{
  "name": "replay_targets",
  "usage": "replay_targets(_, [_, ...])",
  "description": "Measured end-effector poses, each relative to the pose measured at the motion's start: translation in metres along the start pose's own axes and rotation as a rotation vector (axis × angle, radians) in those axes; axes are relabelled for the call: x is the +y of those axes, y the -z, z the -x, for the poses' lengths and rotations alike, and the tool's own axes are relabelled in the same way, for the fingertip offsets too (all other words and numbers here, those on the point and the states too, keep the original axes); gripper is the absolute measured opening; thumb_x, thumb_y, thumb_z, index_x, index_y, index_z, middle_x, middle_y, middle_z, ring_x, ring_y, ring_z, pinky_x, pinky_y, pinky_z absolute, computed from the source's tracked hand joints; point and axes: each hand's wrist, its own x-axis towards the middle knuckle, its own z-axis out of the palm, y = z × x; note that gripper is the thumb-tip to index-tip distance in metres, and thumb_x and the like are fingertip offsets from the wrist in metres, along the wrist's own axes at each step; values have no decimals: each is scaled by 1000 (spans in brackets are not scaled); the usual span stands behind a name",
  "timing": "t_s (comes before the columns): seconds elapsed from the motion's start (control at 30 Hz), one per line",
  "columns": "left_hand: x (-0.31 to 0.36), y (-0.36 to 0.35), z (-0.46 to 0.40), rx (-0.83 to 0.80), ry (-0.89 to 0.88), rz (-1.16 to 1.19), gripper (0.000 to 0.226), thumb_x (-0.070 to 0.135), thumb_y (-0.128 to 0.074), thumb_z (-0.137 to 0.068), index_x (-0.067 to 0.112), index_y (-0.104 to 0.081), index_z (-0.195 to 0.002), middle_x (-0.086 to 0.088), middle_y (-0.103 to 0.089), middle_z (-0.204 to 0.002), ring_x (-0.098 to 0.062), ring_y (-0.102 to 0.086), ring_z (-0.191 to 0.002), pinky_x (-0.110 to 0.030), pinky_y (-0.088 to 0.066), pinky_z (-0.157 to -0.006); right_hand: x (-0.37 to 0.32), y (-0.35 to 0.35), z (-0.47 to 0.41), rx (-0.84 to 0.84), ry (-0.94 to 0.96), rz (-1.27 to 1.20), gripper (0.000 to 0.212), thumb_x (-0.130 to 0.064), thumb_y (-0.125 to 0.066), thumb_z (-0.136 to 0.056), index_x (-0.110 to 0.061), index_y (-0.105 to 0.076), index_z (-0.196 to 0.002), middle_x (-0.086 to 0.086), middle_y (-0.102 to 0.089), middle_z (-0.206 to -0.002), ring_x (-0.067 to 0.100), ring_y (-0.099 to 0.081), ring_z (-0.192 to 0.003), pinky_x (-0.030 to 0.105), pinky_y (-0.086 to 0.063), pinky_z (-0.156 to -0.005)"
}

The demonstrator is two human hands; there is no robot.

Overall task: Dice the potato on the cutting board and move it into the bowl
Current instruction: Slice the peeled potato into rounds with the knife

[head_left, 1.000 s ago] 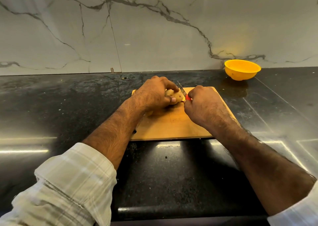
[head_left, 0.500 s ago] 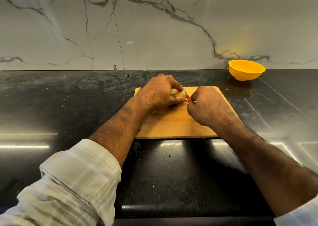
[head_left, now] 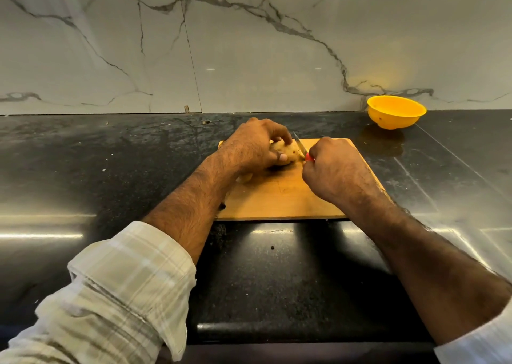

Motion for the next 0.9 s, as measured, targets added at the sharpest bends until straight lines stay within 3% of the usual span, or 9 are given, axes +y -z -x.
replay_targets(0.27, [0, -2, -3, 18, -21, 1, 39, 40, -79, -91, 38, -71, -129, 6, -59, -139, -19, -54, -127, -46, -49, -106, -9, 3, -2, -20, 36, -27, 27, -27, -68, -98, -14, -73, -121, 5, -68, -99, 20, -64, -85, 32, -56, -72])
replay_targets(0.43, [0, -4, -5, 20, -36, 2, 39, 36, -80, -91, 35, -73, -129, 9, -62, -135, -17, -56, -125, -45, -50, -106, -13, 2, -5, 4, 26, -31, 23, -27, -69, -96, -14, -71, -115, 5, -65, -92, 21, -64, -83, 36, -60, -75])
replay_targets(0.57, [-1, -7, -5, 41, -47, -16, 38, 36, -80, -90, 35, -73, -128, 9, -64, -133, -18, -57, -123, -45, -51, -106, -21, 5, -10, -32, 9, -59, 30, -29, -70, -97, -13, -68, -121, 7, -65, -99, 23, -65, -89, 40, -62, -82])
replay_targets(0.9, [1, -3, -2, 33, -47, -31, 37, 40, -80, -91, 37, -72, -127, 6, -62, -140, -18, -55, -128, -45, -50, -107, -15, -8, 2, -156, -36, 3, 35, -29, -69, -97, -17, -58, -127, -1, -49, -90, 21, -56, -93, 35, -56, -79])
